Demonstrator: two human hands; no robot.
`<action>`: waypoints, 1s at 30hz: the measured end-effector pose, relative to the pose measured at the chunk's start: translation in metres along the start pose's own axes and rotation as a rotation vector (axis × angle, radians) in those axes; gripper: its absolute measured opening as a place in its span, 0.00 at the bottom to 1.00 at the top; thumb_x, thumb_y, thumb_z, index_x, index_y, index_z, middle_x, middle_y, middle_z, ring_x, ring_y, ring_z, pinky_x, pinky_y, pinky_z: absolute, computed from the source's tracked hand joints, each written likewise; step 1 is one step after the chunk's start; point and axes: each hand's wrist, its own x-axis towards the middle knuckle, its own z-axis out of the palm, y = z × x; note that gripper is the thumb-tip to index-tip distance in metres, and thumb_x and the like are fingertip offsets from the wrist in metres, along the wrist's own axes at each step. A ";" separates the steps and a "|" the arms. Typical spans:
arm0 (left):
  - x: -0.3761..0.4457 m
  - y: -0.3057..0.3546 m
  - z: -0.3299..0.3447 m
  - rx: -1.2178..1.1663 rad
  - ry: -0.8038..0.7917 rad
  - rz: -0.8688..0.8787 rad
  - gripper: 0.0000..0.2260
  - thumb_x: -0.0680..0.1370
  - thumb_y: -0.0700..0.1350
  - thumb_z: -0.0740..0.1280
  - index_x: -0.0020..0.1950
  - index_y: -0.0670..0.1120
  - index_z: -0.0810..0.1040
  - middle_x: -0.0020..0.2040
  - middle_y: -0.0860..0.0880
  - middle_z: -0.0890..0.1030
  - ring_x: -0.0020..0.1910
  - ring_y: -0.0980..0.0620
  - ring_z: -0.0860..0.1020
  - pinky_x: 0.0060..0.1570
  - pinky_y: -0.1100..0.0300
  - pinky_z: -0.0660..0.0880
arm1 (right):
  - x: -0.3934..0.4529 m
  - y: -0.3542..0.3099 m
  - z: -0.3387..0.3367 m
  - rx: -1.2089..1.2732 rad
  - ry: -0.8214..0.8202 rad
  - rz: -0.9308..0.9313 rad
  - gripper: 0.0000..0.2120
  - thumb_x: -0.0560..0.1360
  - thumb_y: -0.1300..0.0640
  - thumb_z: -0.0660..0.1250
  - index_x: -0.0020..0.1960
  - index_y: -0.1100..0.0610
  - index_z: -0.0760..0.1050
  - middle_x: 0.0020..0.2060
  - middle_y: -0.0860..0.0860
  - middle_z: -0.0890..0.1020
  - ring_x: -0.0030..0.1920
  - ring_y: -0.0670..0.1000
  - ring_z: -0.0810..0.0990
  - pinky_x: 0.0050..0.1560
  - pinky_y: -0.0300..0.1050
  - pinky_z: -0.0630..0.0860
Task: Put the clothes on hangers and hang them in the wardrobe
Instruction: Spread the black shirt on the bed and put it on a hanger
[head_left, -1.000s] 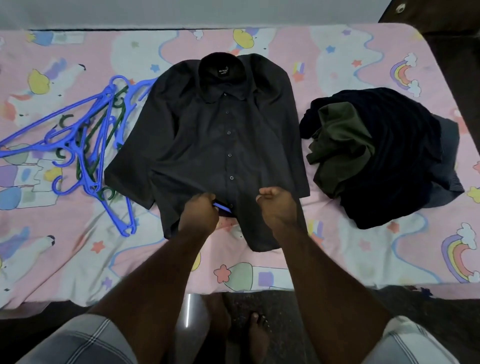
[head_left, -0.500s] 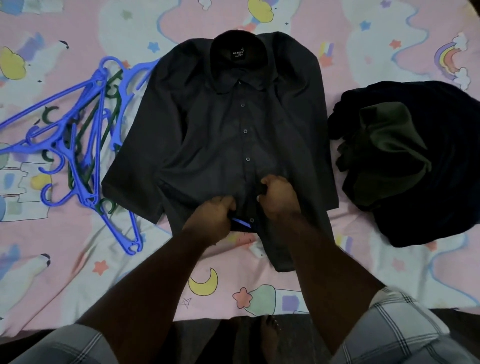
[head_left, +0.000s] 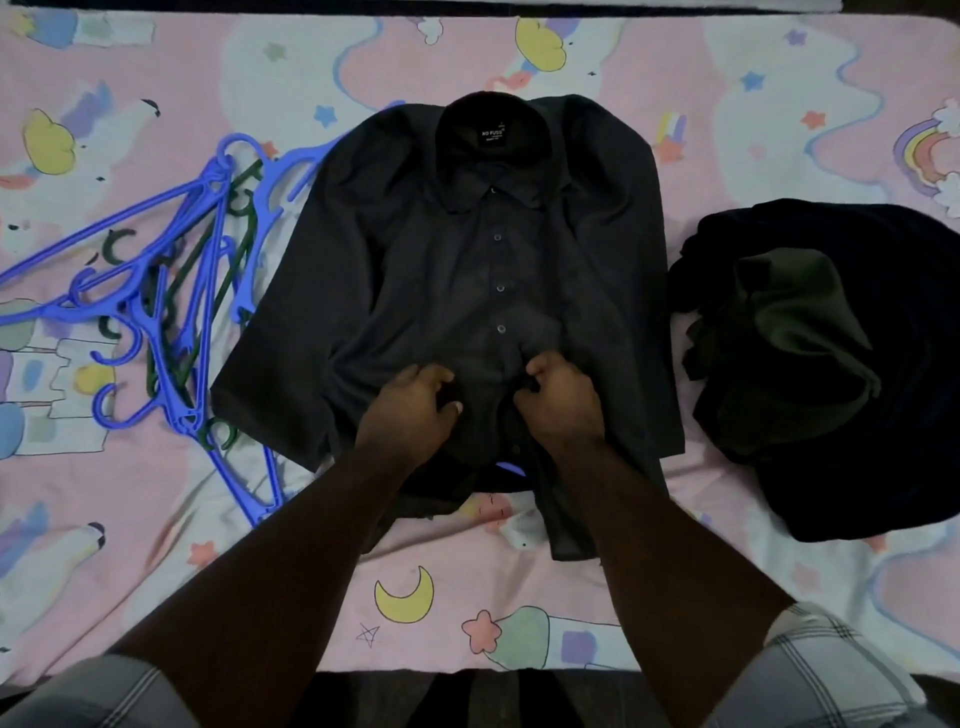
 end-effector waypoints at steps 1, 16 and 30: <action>0.000 0.001 0.001 0.032 0.009 0.008 0.18 0.78 0.51 0.70 0.66 0.49 0.74 0.62 0.47 0.77 0.61 0.45 0.76 0.60 0.48 0.76 | 0.003 -0.003 -0.003 0.032 0.029 -0.037 0.13 0.74 0.60 0.69 0.59 0.57 0.77 0.55 0.54 0.82 0.57 0.54 0.80 0.57 0.44 0.76; -0.016 0.075 0.061 -0.485 -0.352 -0.623 0.16 0.80 0.43 0.63 0.65 0.38 0.78 0.58 0.39 0.83 0.54 0.41 0.84 0.44 0.52 0.83 | -0.018 0.073 -0.038 0.080 0.211 0.250 0.21 0.73 0.48 0.73 0.62 0.54 0.74 0.59 0.55 0.77 0.61 0.59 0.76 0.62 0.51 0.71; 0.000 0.093 0.067 0.271 -0.155 0.297 0.20 0.75 0.52 0.55 0.59 0.49 0.81 0.56 0.46 0.81 0.56 0.42 0.78 0.59 0.48 0.74 | -0.037 0.070 -0.025 -0.202 -0.084 0.023 0.13 0.76 0.55 0.68 0.60 0.55 0.79 0.58 0.55 0.81 0.58 0.59 0.80 0.60 0.50 0.75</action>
